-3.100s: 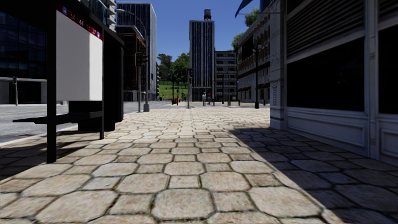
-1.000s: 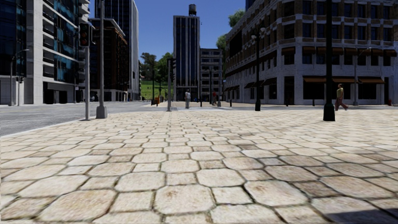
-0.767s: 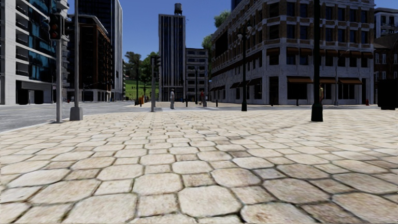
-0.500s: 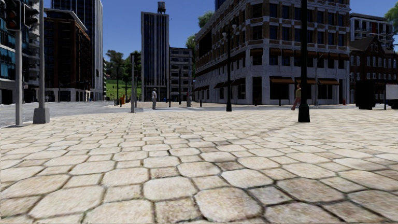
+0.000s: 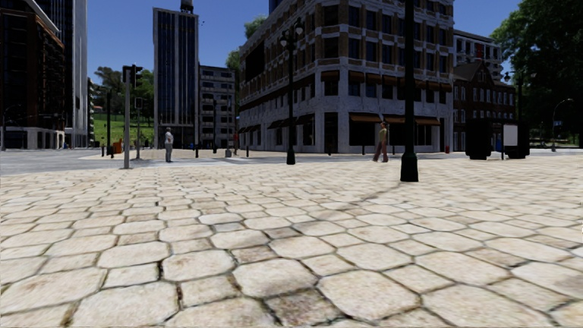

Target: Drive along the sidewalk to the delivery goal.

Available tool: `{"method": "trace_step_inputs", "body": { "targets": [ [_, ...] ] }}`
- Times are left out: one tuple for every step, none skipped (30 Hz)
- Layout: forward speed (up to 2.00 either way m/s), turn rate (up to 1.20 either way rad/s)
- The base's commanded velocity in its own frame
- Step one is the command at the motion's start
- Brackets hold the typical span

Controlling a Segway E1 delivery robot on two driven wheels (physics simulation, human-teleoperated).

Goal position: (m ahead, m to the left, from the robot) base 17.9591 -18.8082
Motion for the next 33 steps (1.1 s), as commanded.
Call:
{"method": "trace_step_inputs", "body": {
  "targets": [
    [2.00,-0.52],
    [2.00,-0.52],
    [2.00,-0.52],
    [2.00,-0.52],
    [2.00,-0.52],
    [2.00,-0.52],
    [2.00,-0.52],
    [2.00,-0.52],
    [2.00,-0.52],
    [2.00,-0.52],
    [2.00,-0.52],
    [2.00,-0.52],
    [2.00,-0.52],
    [2.00,-0.52],
    [2.00,-0.52],
    [2.00,-0.52],
    [2.00,-0.52],
    [2.00,-0.52],
    [2.00,-0.52],
    [2.00,-0.52],
    [2.00,-0.52],
    [2.00,-0.52],
    [2.00,-0.52],
    [2.00,-0.52],
    [2.00,-0.52],
    [2.00,-0.52],
    [2.00,-0.52],
    [2.00,-0.52],
    [2.00,-0.52],
    [2.00,-0.52],
    [2.00,-0.52],
    [2.00,-0.52],
    [2.00,-0.52]
  ]
}}
